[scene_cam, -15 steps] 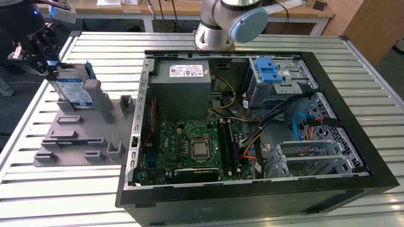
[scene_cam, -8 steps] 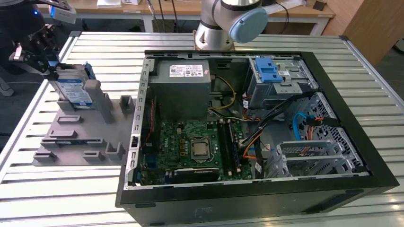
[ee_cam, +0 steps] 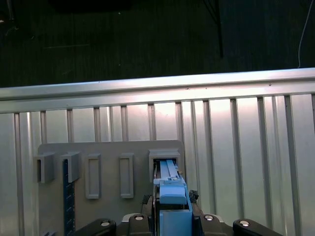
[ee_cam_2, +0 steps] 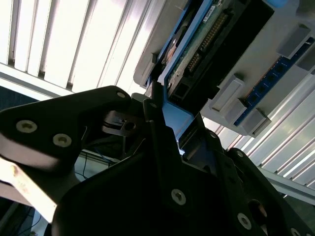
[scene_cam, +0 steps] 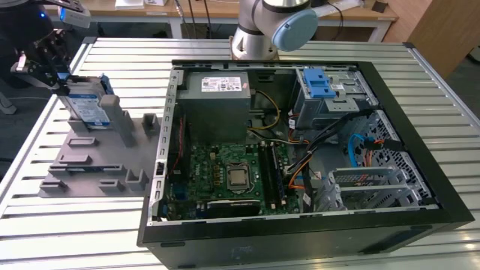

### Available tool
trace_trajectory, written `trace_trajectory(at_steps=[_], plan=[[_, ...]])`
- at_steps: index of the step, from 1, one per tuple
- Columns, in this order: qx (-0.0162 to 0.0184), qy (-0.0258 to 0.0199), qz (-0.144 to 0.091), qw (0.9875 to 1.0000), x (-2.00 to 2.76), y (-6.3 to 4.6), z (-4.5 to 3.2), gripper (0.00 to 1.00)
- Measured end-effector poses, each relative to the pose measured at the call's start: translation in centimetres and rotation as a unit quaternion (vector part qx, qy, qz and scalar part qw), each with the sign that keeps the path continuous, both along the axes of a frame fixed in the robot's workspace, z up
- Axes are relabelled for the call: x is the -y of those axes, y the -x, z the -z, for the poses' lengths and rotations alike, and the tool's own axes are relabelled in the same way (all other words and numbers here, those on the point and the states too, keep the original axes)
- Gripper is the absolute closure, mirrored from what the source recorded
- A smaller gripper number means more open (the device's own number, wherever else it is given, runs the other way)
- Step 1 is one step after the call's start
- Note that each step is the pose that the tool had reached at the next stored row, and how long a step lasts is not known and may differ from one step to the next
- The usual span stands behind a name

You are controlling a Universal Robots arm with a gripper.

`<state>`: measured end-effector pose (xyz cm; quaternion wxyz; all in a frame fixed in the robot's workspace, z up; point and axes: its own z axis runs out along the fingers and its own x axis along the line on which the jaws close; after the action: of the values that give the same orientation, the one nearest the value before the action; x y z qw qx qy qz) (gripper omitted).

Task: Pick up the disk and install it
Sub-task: 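Pick up the disk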

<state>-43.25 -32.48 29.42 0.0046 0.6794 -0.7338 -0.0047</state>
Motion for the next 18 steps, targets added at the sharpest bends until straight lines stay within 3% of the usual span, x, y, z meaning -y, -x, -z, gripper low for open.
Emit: trace_trajectory(at_steps=[9, 10, 18], plan=[[0.0, 0.001, 0.0, 1.0, 0.0, 0.0, 0.1, 0.62], [0.0, 0.001, 0.0, 1.0, 0.0, 0.0, 0.13, 0.56], [-0.0001, 0.001, 0.0, 1.0, 0.0, 0.0, 0.34, 0.56]])
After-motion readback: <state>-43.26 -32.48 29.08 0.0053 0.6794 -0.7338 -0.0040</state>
